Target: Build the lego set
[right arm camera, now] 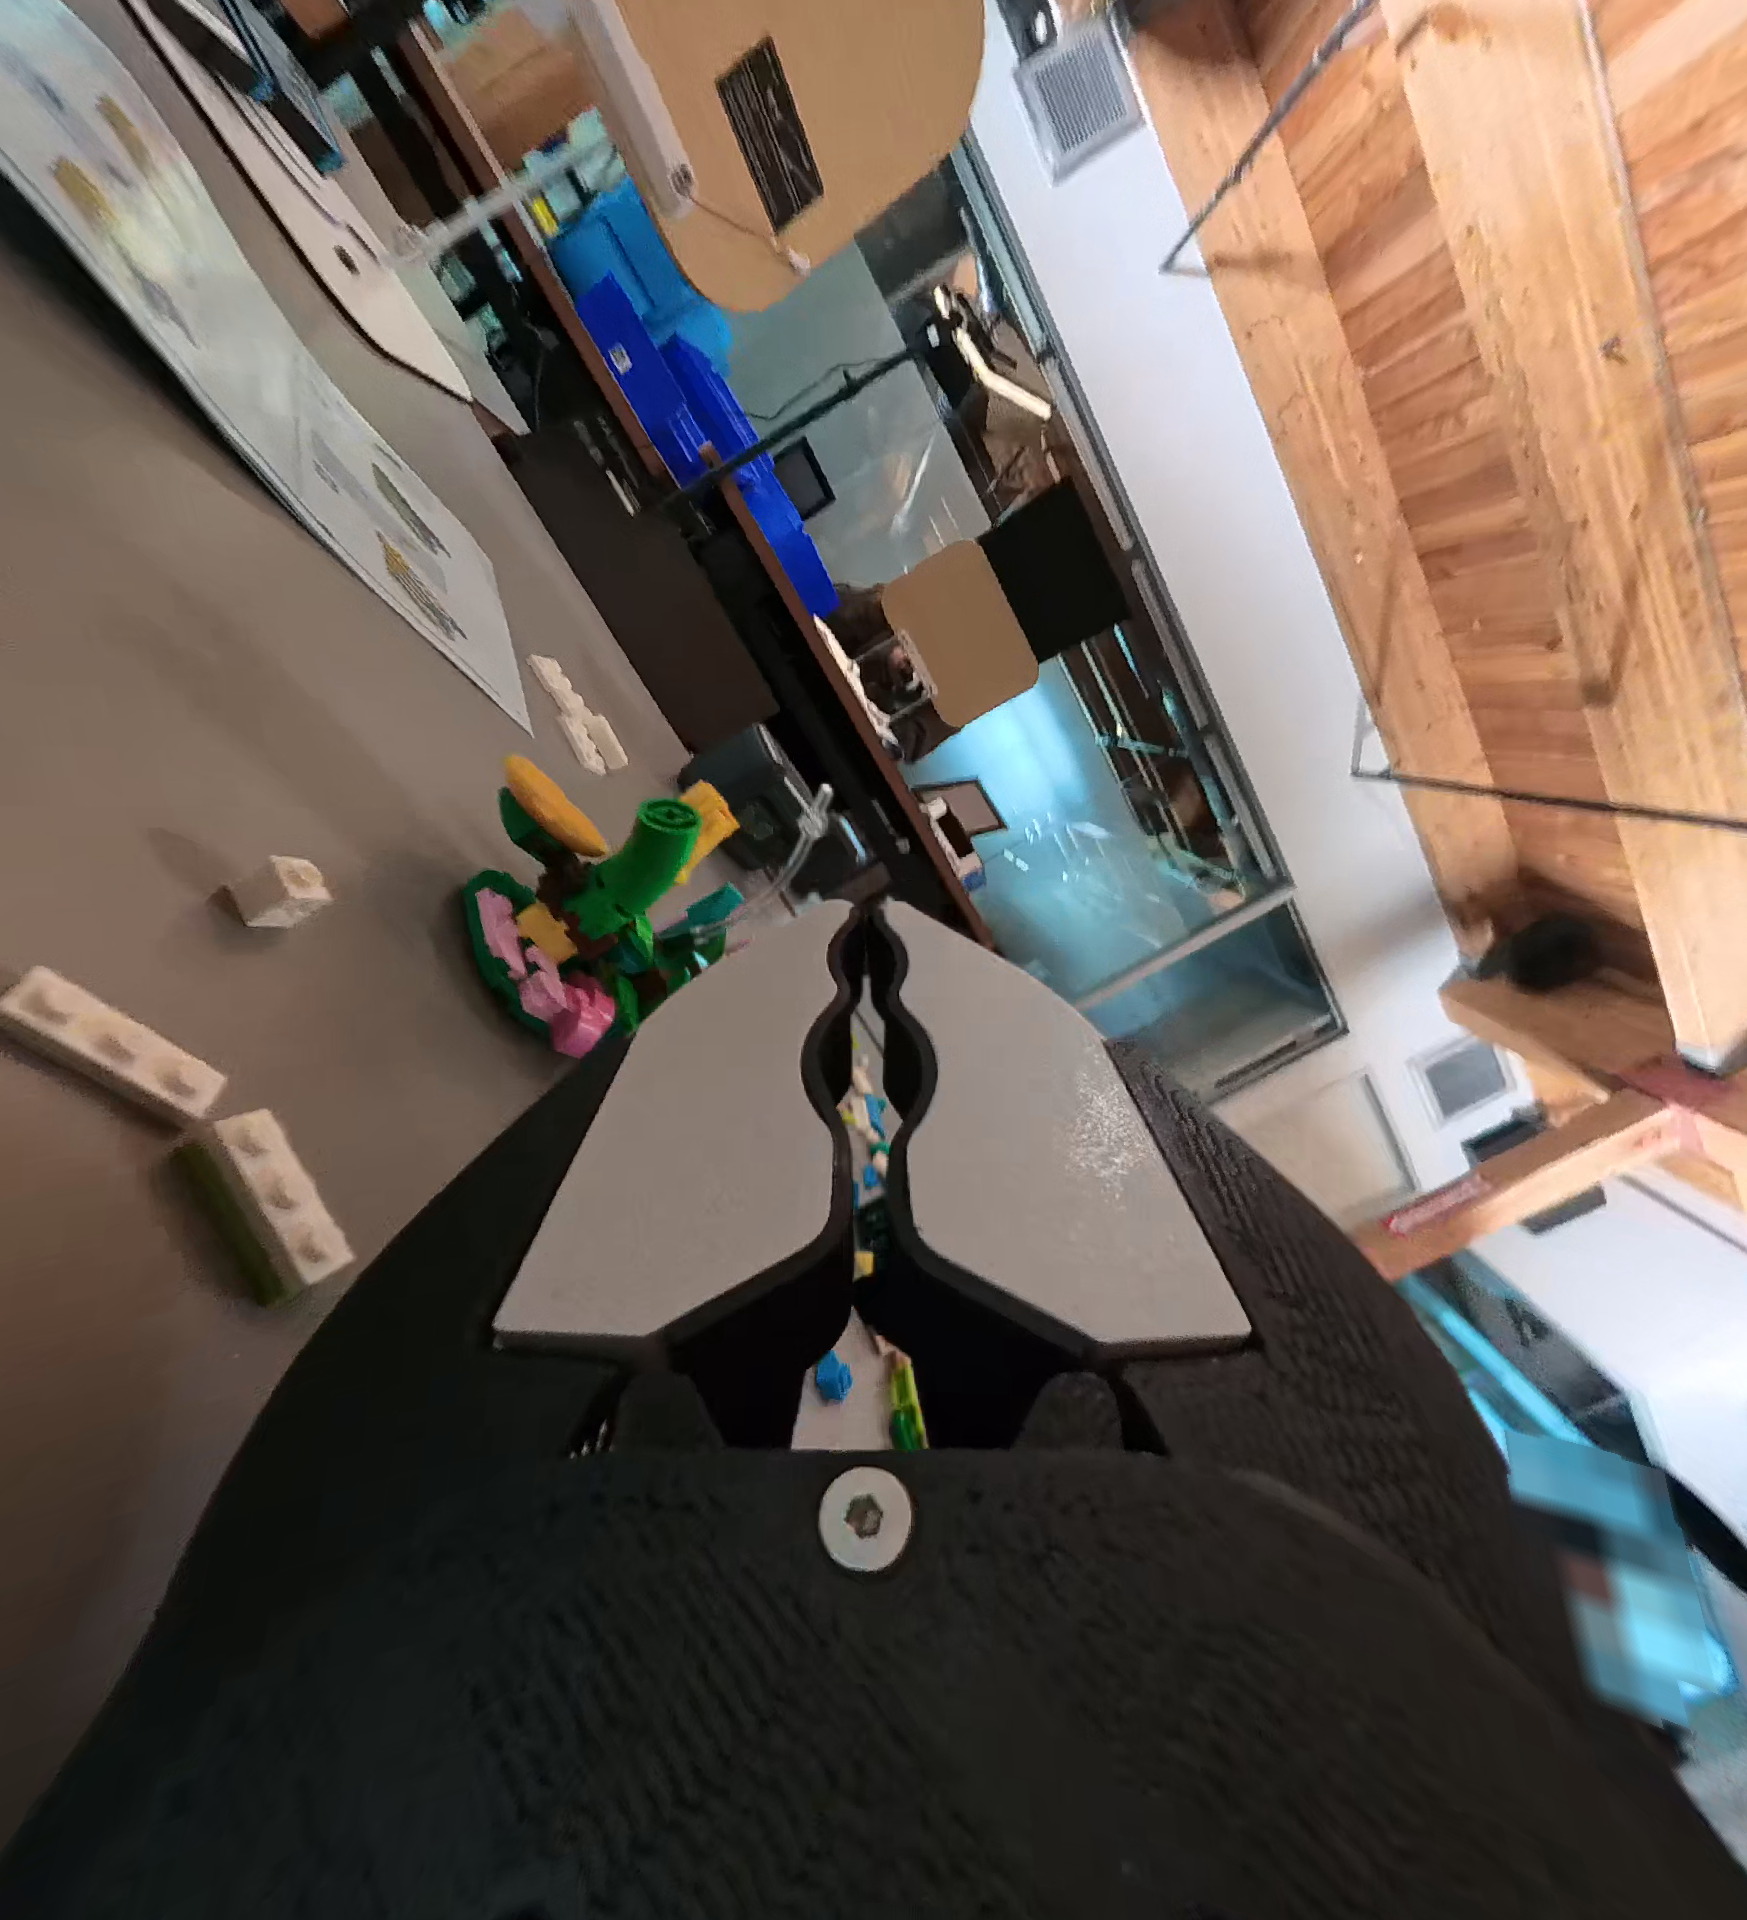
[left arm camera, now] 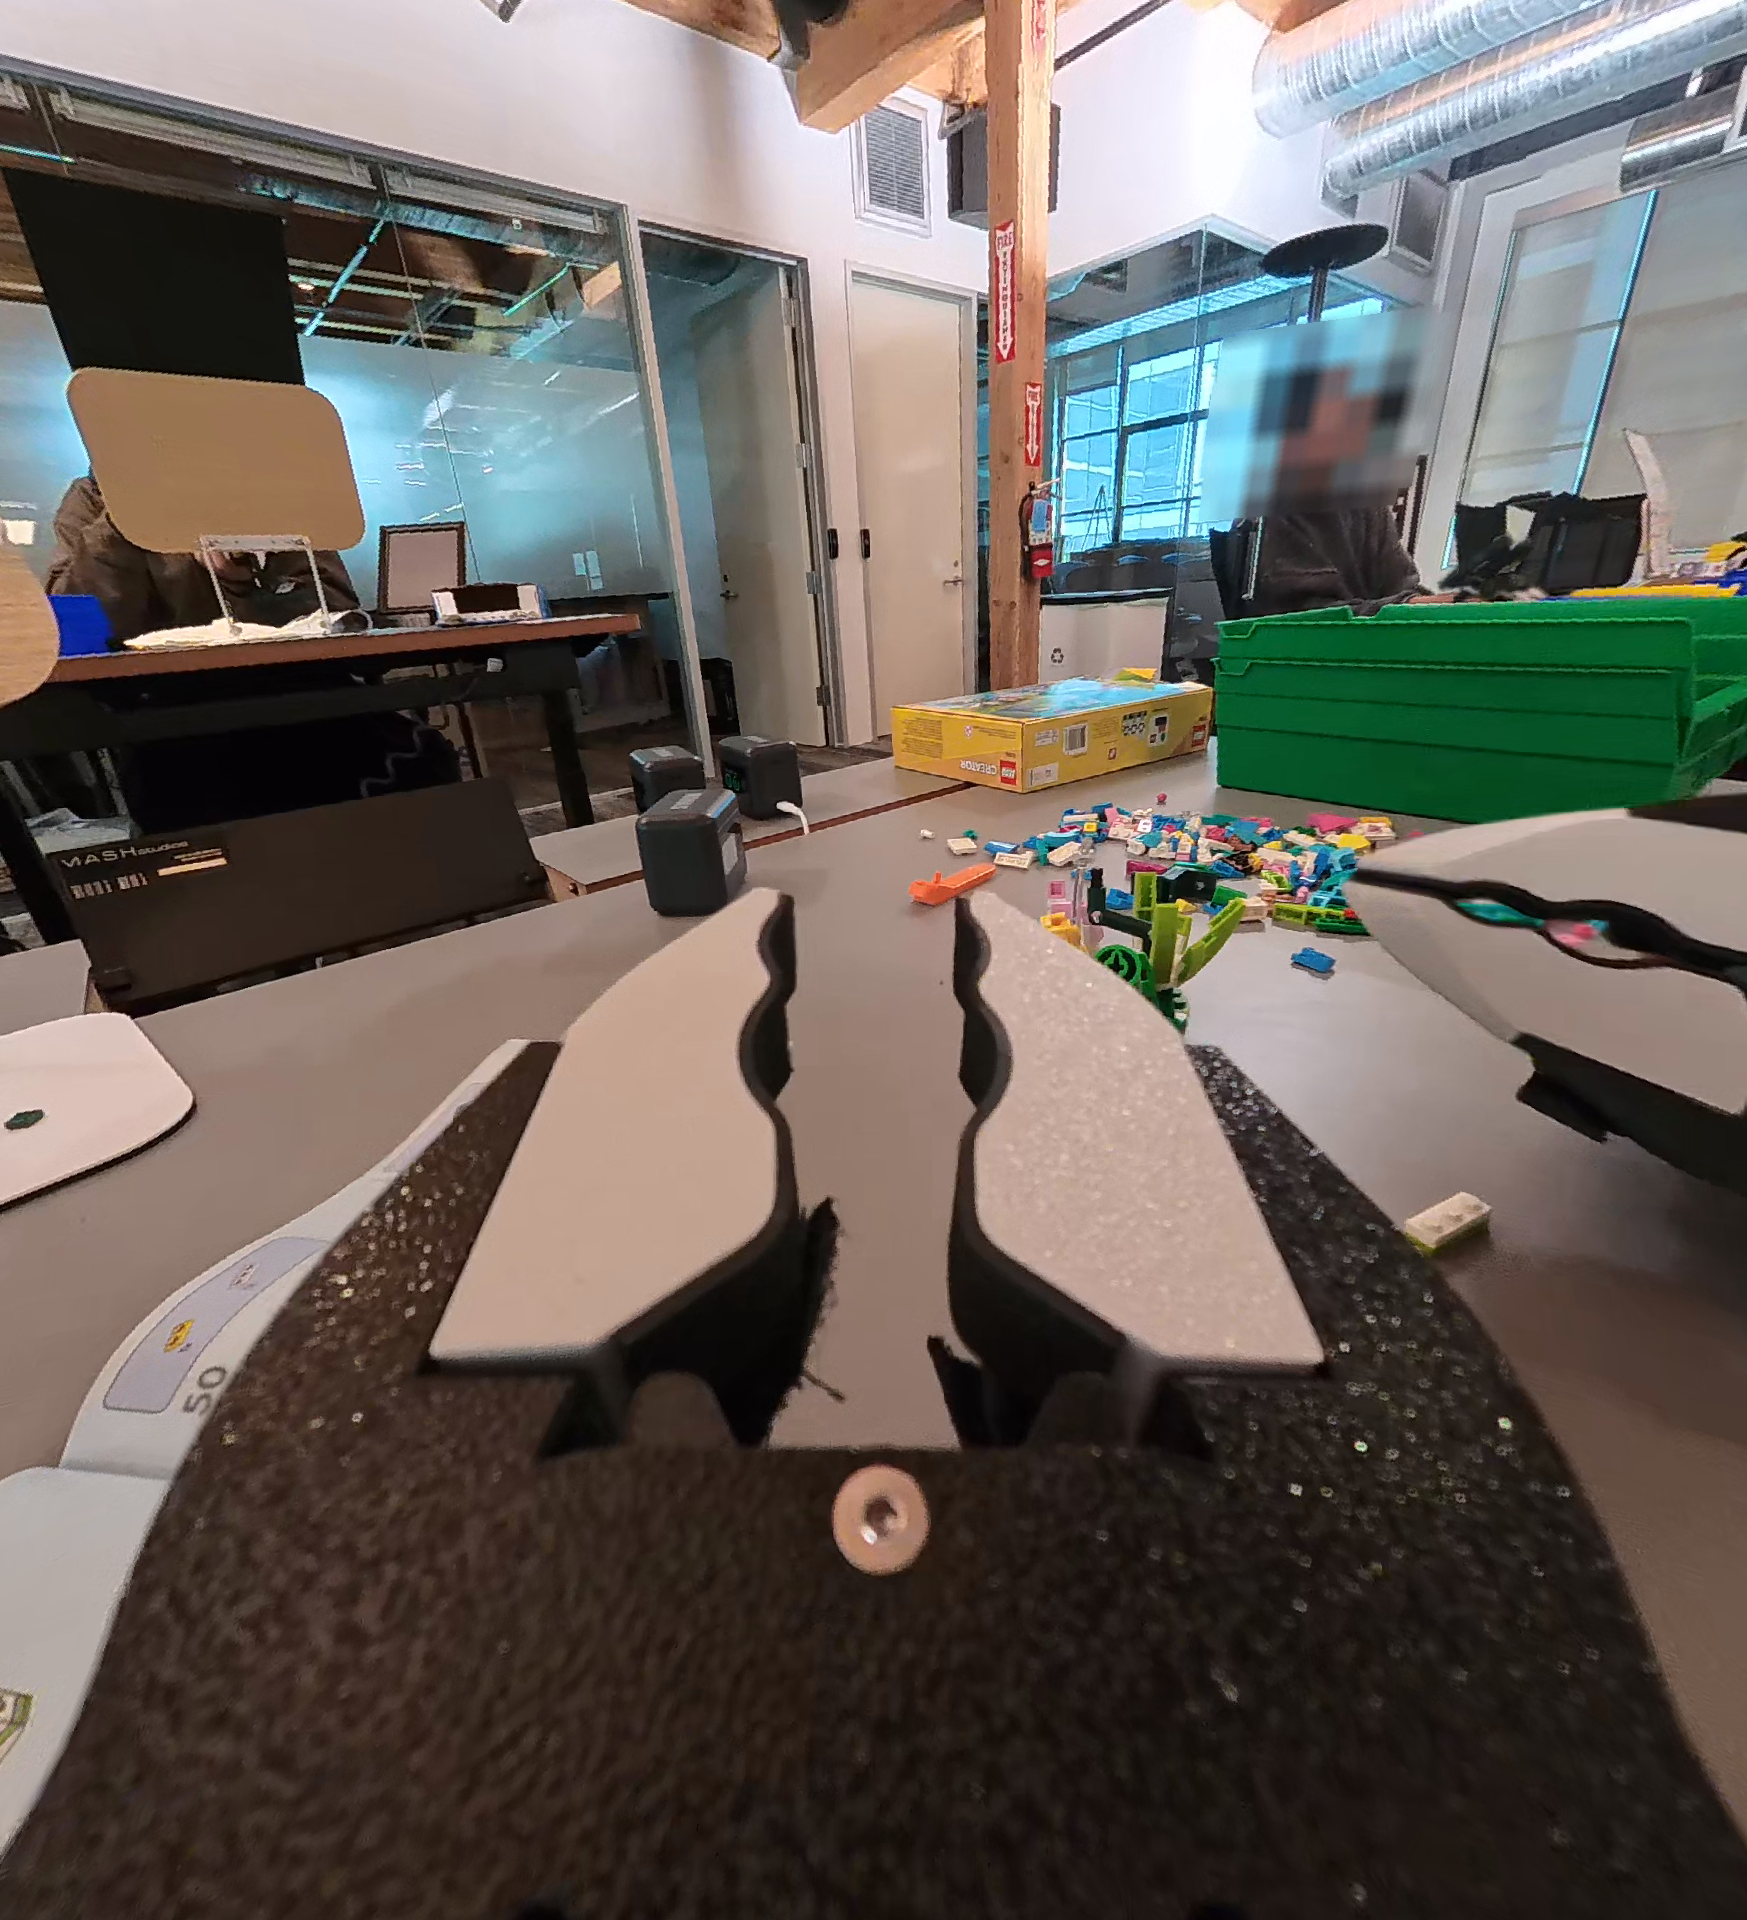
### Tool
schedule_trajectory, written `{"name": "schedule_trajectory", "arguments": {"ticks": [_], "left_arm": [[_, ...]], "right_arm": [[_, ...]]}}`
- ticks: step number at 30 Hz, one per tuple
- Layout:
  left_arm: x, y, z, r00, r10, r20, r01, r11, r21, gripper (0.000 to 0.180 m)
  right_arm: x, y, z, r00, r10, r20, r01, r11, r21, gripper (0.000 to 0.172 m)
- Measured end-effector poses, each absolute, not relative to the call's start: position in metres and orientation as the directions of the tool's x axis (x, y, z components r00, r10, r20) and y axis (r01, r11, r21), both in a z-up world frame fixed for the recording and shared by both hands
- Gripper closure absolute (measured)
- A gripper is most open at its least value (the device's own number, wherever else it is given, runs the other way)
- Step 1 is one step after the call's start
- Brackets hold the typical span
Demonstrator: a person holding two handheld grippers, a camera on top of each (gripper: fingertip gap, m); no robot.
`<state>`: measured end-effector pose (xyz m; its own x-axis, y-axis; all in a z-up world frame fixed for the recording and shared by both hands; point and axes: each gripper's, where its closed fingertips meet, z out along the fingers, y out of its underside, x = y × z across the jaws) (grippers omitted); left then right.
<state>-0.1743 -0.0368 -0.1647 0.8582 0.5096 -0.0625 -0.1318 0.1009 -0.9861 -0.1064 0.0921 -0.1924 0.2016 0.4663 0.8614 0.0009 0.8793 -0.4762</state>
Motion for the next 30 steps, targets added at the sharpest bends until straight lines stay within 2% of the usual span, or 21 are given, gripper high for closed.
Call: {"name": "schedule_trajectory", "arguments": {"ticks": [5, 10, 15, 30], "left_arm": [[-0.171, -0.035, -0.166, 0.877, 0.478, -0.042, -0.112, 0.119, -0.987, 0.159], [-0.172, -0.035, -0.167, 0.88, 0.473, -0.032, -0.099, 0.118, -0.988, 0.161], [-0.169, -0.033, -0.168, 0.883, 0.466, -0.049, -0.11, 0.104, -0.988, 0.163], [-0.167, -0.033, -0.168, 0.89, 0.455, -0.038, -0.1, 0.112, -0.989, 0.168]], "right_arm": [[-0.109, 0.108, -0.192, 0.213, 0.545, 0.811, 0.044, 0.824, -0.565, 0.172], [-0.112, 0.111, -0.198, 0.209, 0.501, 0.84, 0.098, 0.843, -0.528, 0.172], [-0.114, 0.113, -0.201, 0.192, 0.521, 0.832, 0.109, 0.831, -0.546, 0.172], [-0.114, 0.099, -0.204, 0.191, 0.354, 0.916, 0.122, 0.917, -0.38, 0.172]]}}
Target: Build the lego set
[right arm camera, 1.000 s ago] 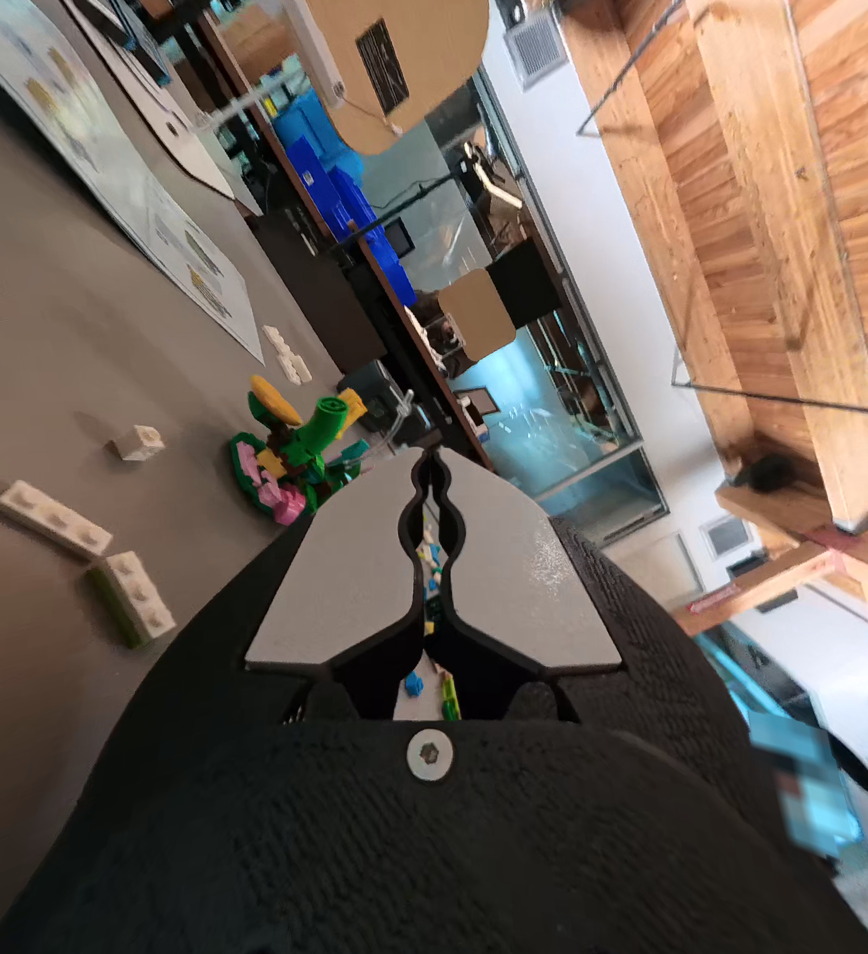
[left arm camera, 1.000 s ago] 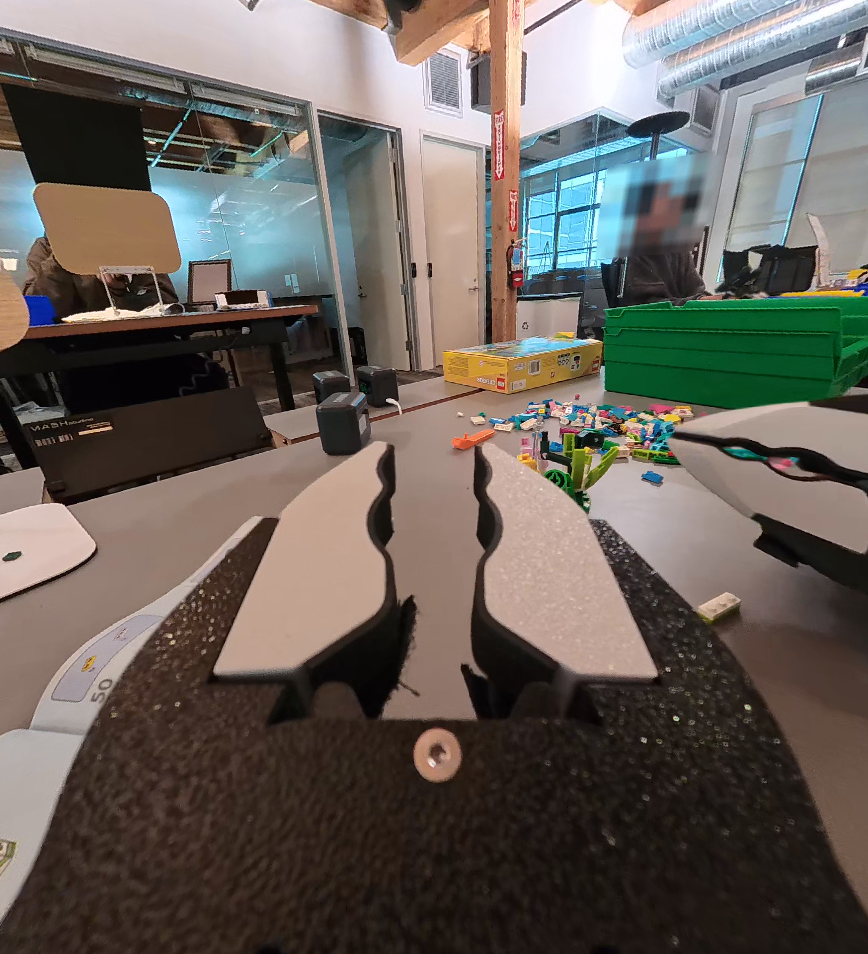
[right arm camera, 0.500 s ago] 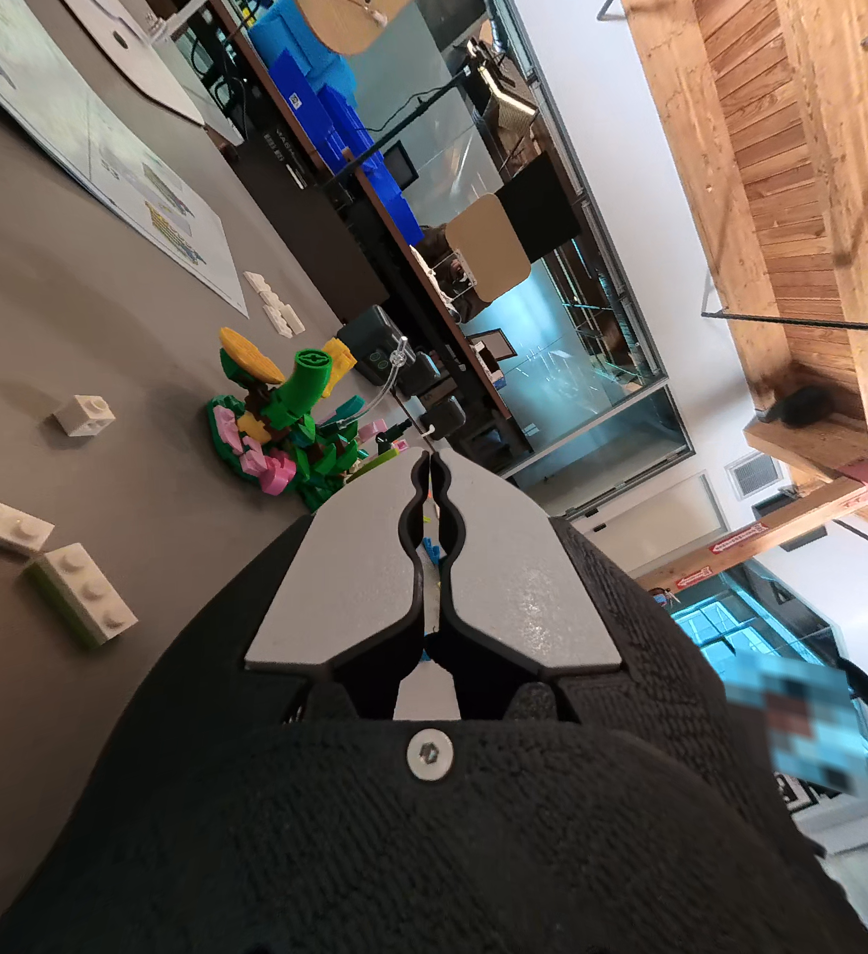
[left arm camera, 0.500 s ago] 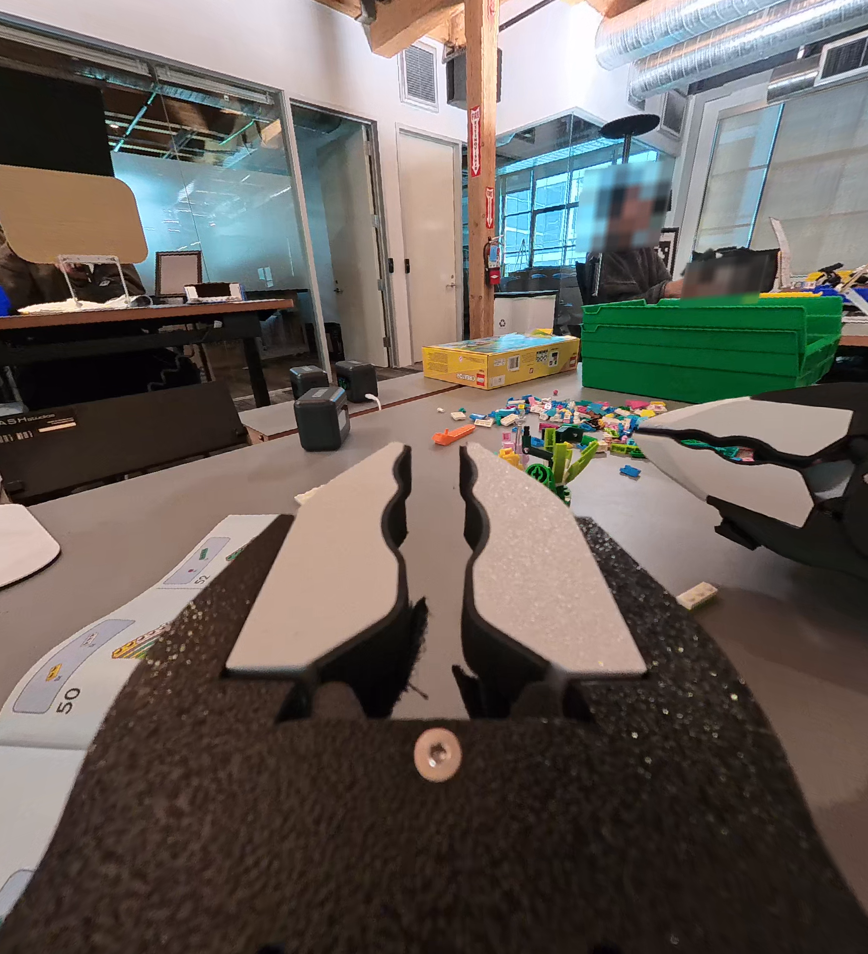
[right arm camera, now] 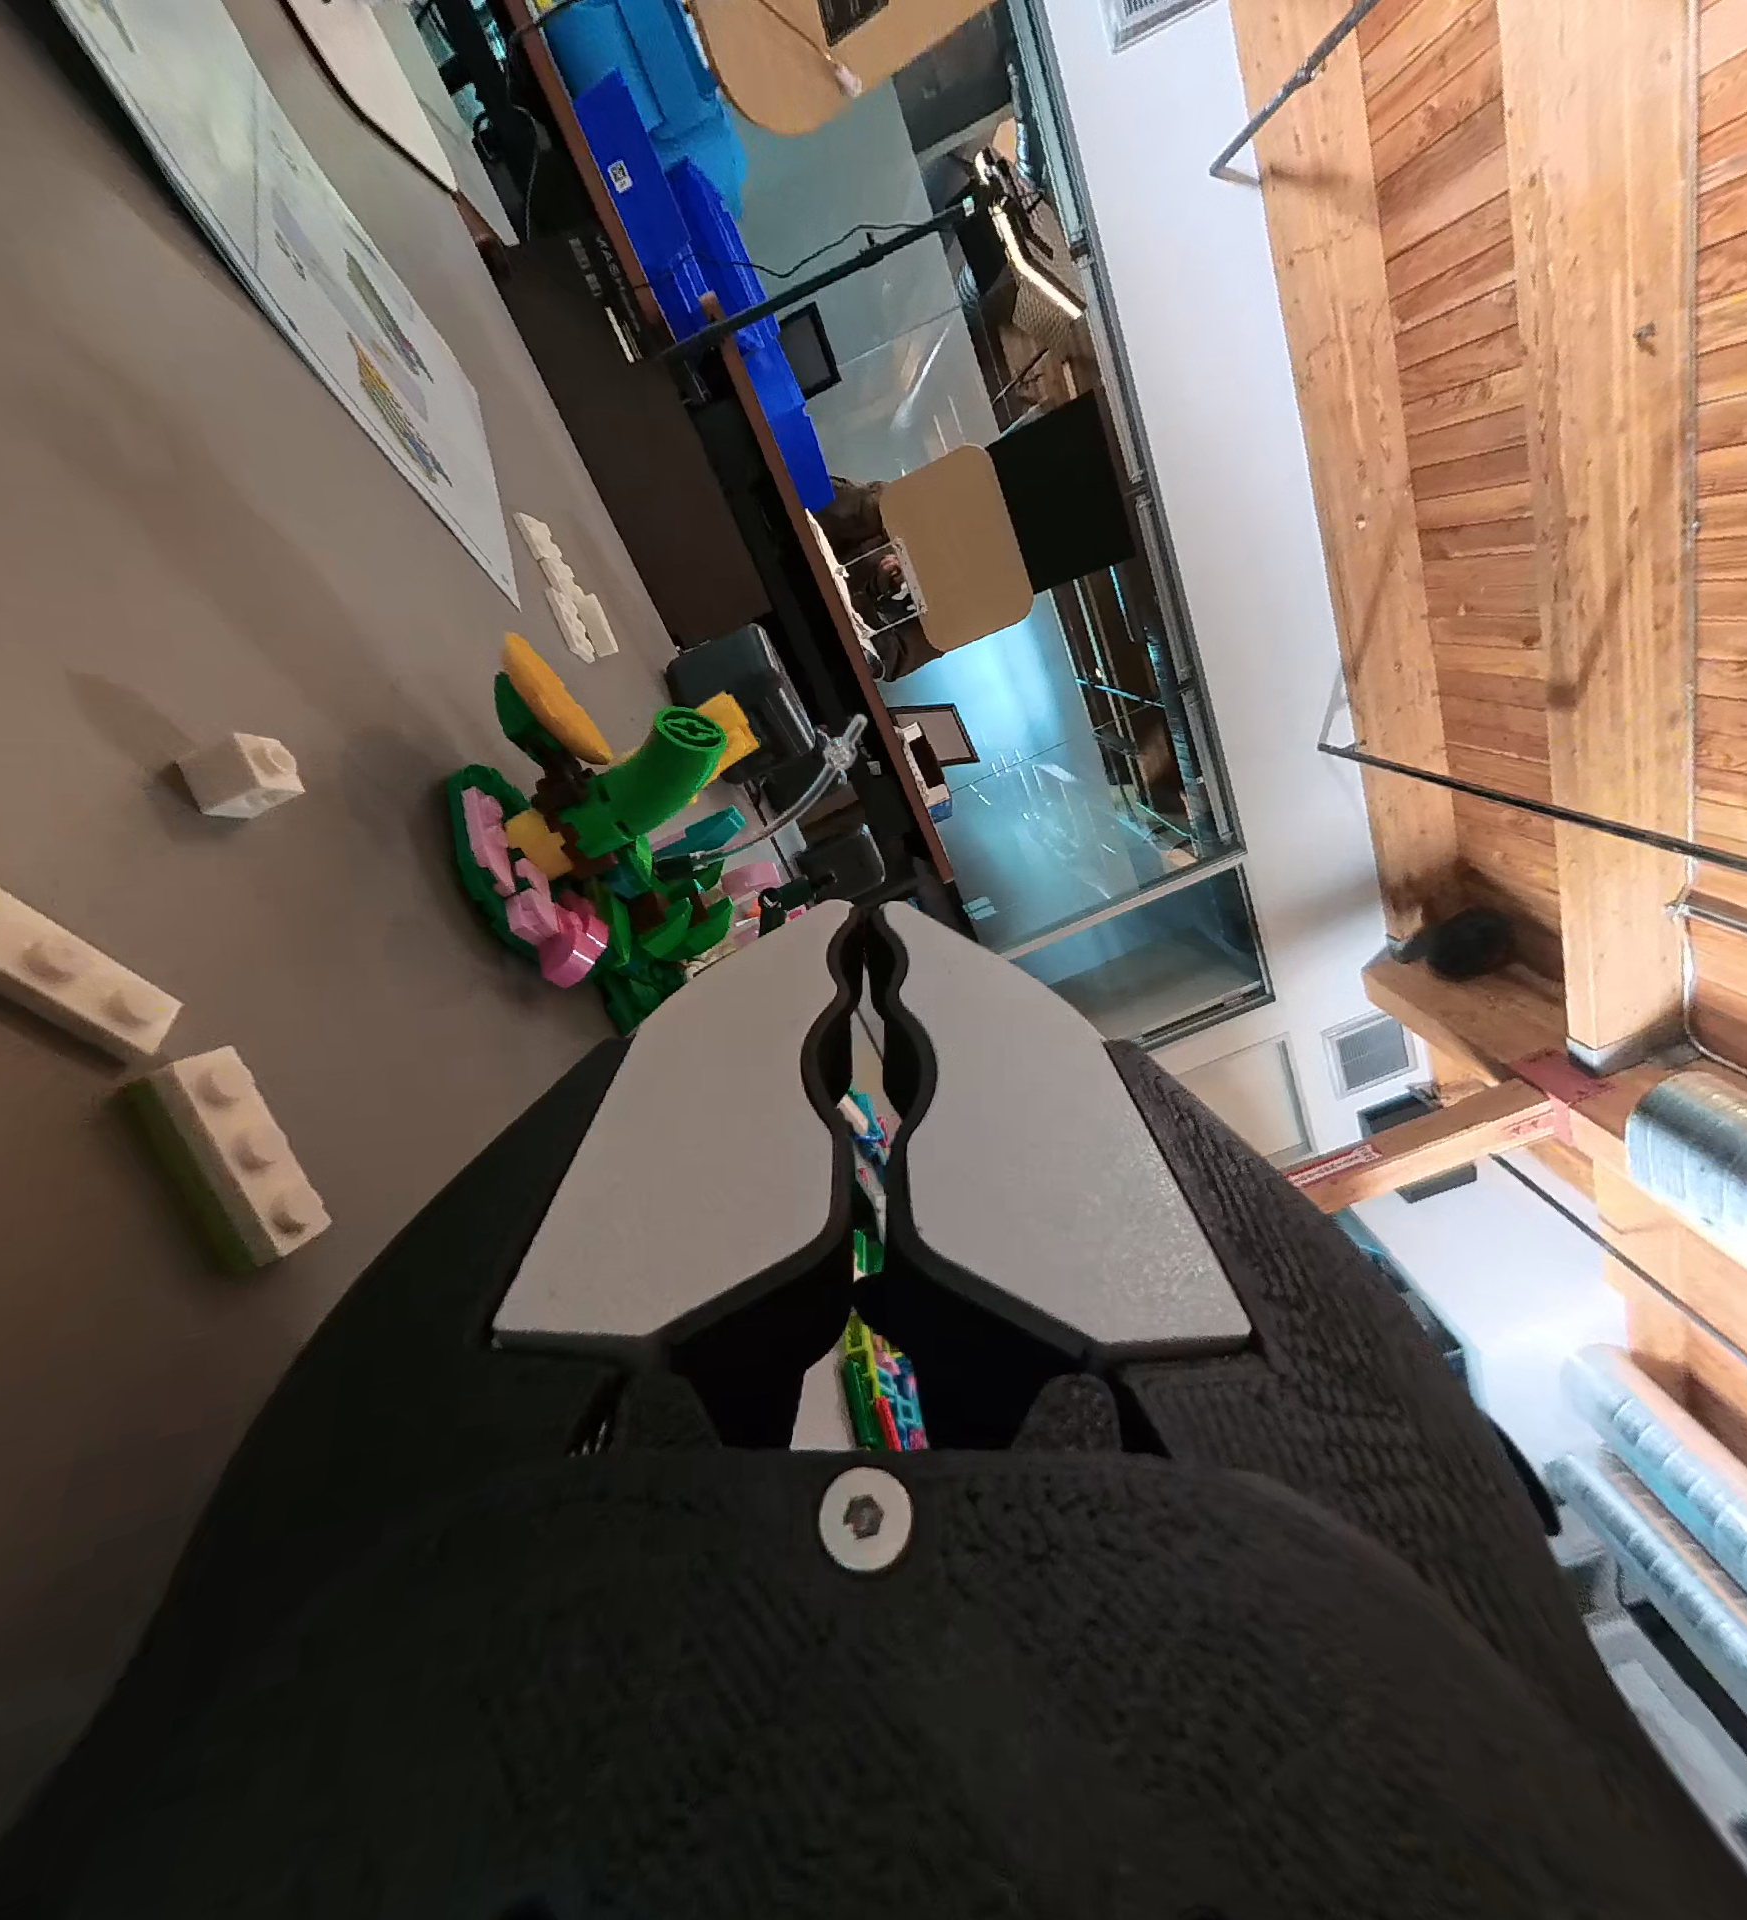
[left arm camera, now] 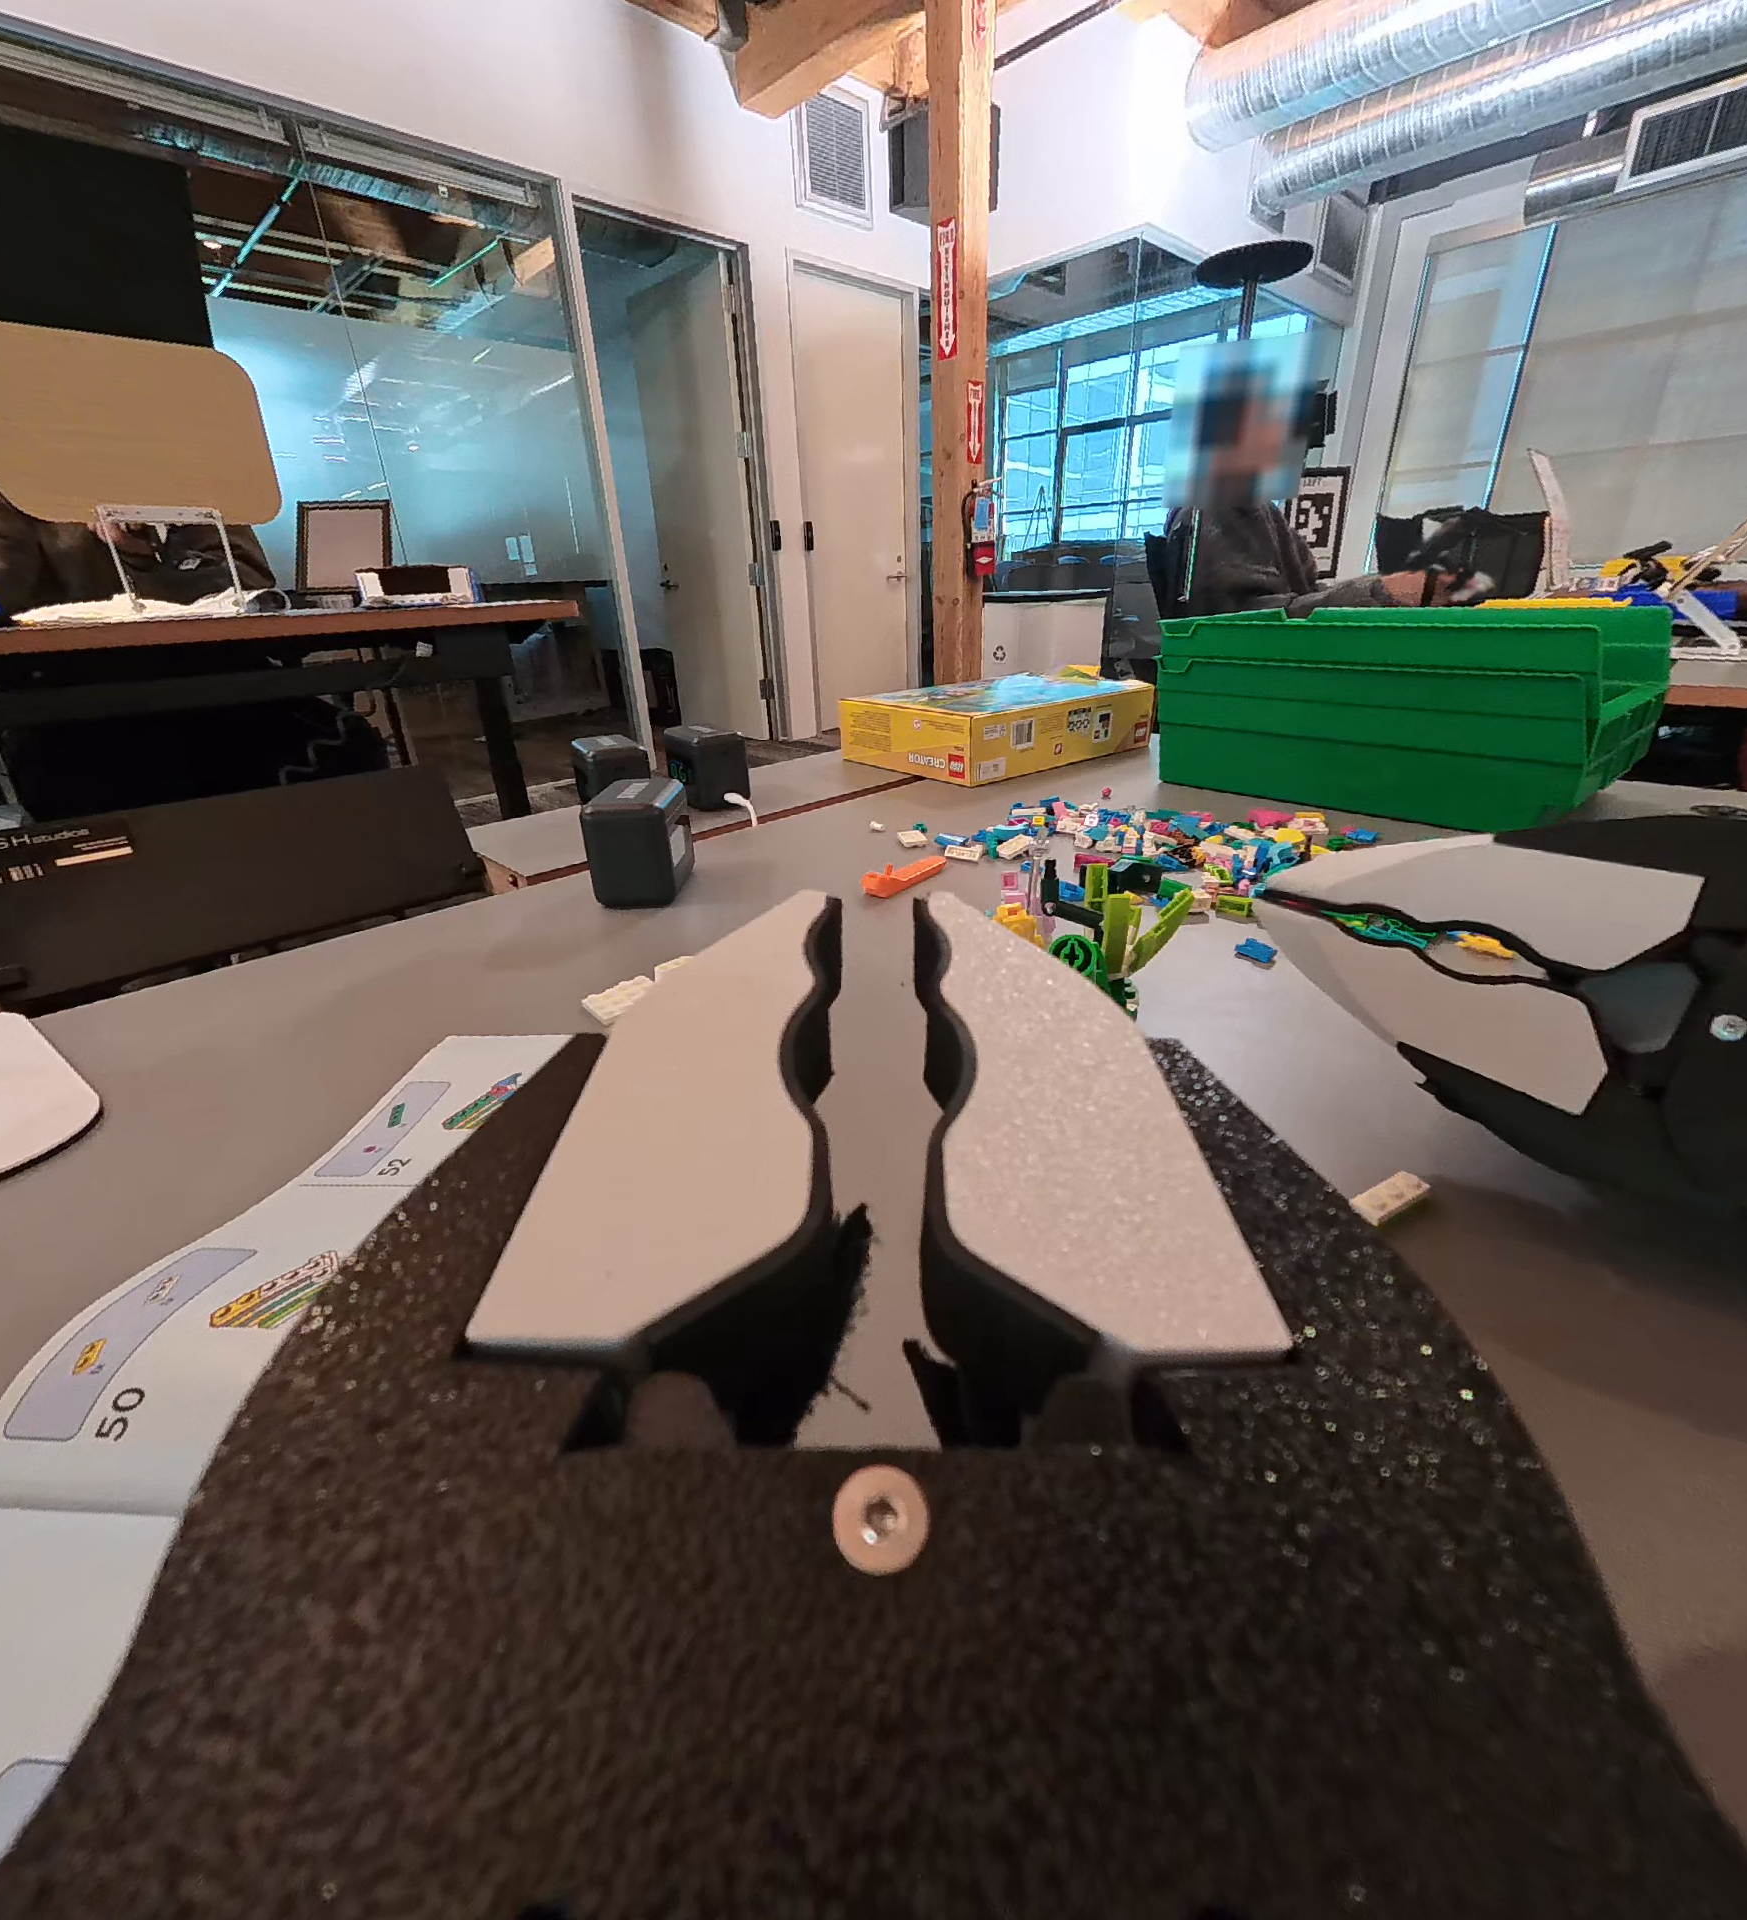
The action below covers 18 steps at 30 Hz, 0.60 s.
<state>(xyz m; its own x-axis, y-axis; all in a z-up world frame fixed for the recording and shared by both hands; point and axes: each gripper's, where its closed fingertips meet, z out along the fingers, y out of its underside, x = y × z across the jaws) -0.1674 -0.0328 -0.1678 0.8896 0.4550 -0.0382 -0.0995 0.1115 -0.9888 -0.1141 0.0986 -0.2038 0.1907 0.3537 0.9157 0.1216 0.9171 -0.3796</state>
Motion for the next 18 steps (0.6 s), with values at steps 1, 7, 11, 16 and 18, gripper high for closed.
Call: {"name": "schedule_trajectory", "arguments": {"ticks": [1, 7, 11, 16, 18], "left_arm": [[-0.167, -0.033, -0.168, 0.89, 0.454, -0.038, -0.099, 0.112, -0.989, 0.168], [-0.167, -0.032, -0.168, 0.892, 0.451, -0.038, -0.098, 0.111, -0.989, 0.169], [-0.166, -0.032, -0.168, 0.892, 0.45, -0.038, -0.098, 0.11, -0.989, 0.17], [-0.166, -0.032, -0.168, 0.893, 0.448, -0.04, -0.099, 0.109, -0.989, 0.171], [-0.165, -0.032, -0.168, 0.895, 0.443, -0.04, -0.098, 0.11, -0.989, 0.171]], "right_arm": [[-0.114, 0.098, -0.204, 0.19, 0.347, 0.918, 0.123, 0.92, -0.373, 0.172], [-0.114, 0.095, -0.205, 0.187, 0.324, 0.928, 0.123, 0.929, -0.349, 0.172], [-0.114, 0.092, -0.206, 0.179, 0.299, 0.937, 0.115, 0.94, -0.322, 0.172], [-0.114, 0.088, -0.206, 0.178, 0.266, 0.947, 0.111, 0.951, -0.288, 0.172], [-0.114, 0.088, -0.207, 0.173, 0.263, 0.949, 0.11, 0.953, -0.284, 0.172]]}}
